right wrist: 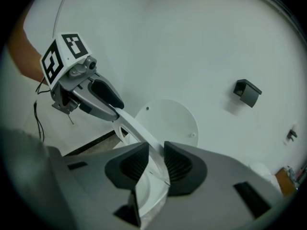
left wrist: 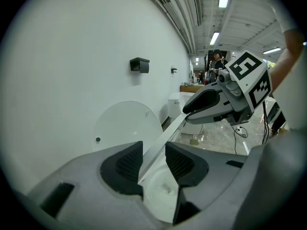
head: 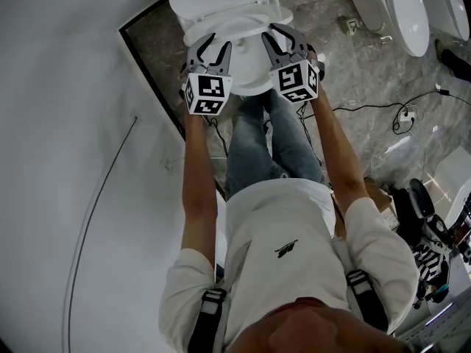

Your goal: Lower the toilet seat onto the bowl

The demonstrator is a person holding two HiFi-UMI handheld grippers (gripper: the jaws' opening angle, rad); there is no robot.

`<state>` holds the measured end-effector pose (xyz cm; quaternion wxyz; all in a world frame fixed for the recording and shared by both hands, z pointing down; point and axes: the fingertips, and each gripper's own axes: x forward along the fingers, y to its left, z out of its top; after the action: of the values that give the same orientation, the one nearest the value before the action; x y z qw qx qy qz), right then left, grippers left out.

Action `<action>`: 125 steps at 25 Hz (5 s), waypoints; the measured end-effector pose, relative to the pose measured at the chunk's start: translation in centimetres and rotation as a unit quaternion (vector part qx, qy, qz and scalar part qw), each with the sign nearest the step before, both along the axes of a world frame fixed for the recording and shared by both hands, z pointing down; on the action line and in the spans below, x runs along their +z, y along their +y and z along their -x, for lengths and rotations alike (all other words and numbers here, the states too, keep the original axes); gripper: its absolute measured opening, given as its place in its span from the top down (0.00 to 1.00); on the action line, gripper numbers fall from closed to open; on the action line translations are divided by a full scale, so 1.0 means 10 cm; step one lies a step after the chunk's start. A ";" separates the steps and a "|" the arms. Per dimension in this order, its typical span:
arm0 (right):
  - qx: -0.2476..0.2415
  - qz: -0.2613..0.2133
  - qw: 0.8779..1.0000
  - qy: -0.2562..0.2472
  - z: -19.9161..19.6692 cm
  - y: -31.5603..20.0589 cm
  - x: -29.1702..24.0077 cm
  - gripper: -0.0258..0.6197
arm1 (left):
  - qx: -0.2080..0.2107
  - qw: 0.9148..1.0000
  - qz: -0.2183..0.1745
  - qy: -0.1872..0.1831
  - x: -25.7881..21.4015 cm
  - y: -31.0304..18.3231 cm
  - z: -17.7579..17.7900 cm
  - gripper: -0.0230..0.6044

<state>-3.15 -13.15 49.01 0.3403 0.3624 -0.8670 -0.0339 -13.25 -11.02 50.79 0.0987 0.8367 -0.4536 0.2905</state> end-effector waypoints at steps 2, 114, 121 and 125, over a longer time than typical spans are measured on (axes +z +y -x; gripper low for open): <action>0.000 0.002 1.000 0.003 -0.03 0.03 0.01 0.80 | 0.001 1.000 0.002 0.000 0.01 0.03 -0.03 0.72; -0.045 0.156 0.985 0.059 -0.58 1.81 1.54 0.77 | 0.033 0.987 0.155 -0.008 1.50 1.84 -0.65 0.65; -0.039 0.169 0.983 0.057 -0.62 1.87 1.61 0.77 | 0.028 0.986 0.166 0.000 1.57 1.89 -0.69 0.65; -0.039 0.176 0.982 0.057 -0.66 1.89 1.69 0.78 | 0.026 0.984 0.174 0.003 1.64 1.92 -0.72 0.65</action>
<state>3.43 5.77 65.93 0.4463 0.2602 -0.8519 0.0855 -6.03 8.18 67.23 0.2363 0.8191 -0.3738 0.3653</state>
